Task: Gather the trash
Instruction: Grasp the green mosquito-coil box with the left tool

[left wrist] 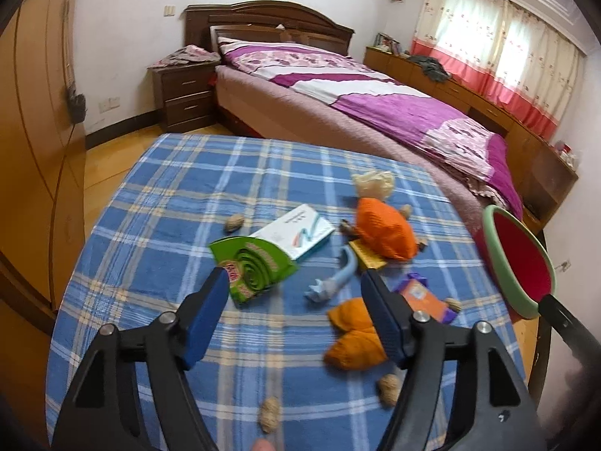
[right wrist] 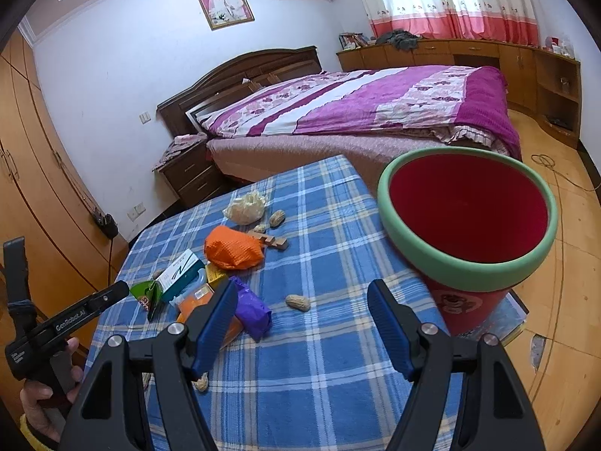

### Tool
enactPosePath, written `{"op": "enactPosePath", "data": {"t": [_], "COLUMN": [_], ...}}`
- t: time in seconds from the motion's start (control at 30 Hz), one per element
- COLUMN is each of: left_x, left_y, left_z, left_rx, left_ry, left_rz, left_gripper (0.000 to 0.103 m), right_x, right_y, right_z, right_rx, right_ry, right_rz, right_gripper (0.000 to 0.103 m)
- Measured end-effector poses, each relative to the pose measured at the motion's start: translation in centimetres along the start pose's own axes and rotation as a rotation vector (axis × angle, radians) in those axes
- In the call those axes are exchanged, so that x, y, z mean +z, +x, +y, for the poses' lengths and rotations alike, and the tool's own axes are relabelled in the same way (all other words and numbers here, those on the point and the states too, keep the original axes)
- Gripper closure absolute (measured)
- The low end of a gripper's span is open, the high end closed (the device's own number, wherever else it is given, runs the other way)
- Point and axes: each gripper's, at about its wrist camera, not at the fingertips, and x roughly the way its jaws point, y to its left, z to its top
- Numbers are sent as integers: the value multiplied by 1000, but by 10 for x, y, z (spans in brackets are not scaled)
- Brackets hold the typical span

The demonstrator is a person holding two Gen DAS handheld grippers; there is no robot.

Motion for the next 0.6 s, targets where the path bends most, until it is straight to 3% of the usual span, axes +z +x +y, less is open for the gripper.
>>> {"op": "enactPosePath", "data": {"t": [0.1,0.6], "left_x": [0,1], "left_y": [14,74], "left_z": [13,35], "left_rx": [12,44], "left_ry": [-26,-19], "left_rz": [18,104], "left_gripper": [23,23], "right_x": [-2,-6], "right_y": [6,25], "right_z": [3,5], "right_rx": [-5,-39], "right_ry": [-4,-1], "right_rz": [16,65], "right_gripper": [29,29]}}
